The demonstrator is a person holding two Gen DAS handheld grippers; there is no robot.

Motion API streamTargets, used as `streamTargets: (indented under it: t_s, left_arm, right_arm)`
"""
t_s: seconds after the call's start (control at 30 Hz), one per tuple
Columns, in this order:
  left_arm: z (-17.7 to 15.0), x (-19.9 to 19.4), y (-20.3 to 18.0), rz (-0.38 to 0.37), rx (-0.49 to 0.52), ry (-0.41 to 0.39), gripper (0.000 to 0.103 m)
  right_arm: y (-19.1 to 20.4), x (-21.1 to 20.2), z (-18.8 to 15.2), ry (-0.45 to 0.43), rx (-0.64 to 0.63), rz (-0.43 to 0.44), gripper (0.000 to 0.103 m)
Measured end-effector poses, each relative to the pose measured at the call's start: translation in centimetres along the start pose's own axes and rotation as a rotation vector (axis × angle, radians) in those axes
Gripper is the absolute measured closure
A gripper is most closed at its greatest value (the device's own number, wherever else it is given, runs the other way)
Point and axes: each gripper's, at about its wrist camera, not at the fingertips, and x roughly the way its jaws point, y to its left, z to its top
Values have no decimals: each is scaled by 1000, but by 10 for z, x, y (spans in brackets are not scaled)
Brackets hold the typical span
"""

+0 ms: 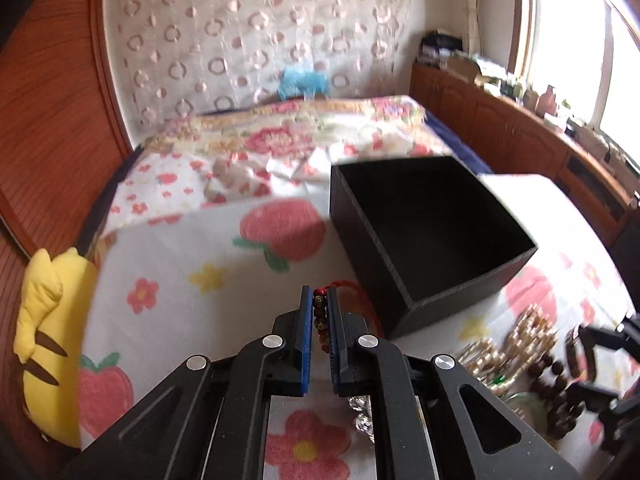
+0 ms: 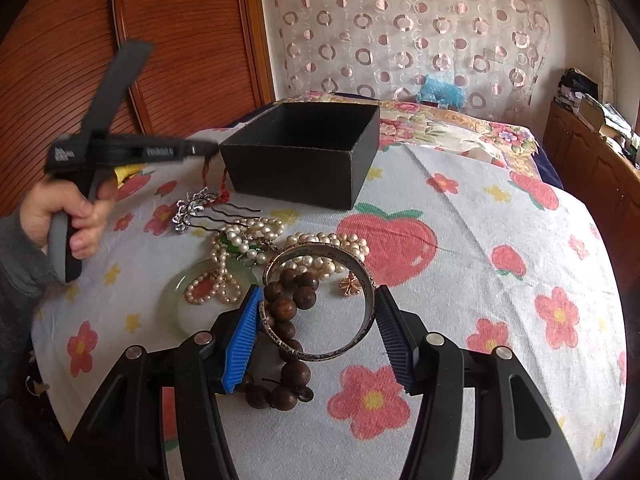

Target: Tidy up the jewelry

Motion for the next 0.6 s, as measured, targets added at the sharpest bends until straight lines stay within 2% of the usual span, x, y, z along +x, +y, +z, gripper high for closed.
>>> streamTargets:
  t_s: [0.13, 0.27, 0.43, 0.6]
  left_arm:
    - [8, -21, -5, -19, 2, -49, 97]
    - [11, -52, -15, -74, 2, -103, 97]
    - [5, -96, -42, -144, 61, -162, 97]
    - [1, -114, -52, -156, 94, -188, 97]
  right_arm:
    - [1, -2, -1, -4, -1, -2, 44]
    - [1, -3, -1, -5, 2, -5, 44]
    - [1, -4, -1, -7, 0, -7, 44]
    - [3, -5, 1, -8, -4, -12, 44]
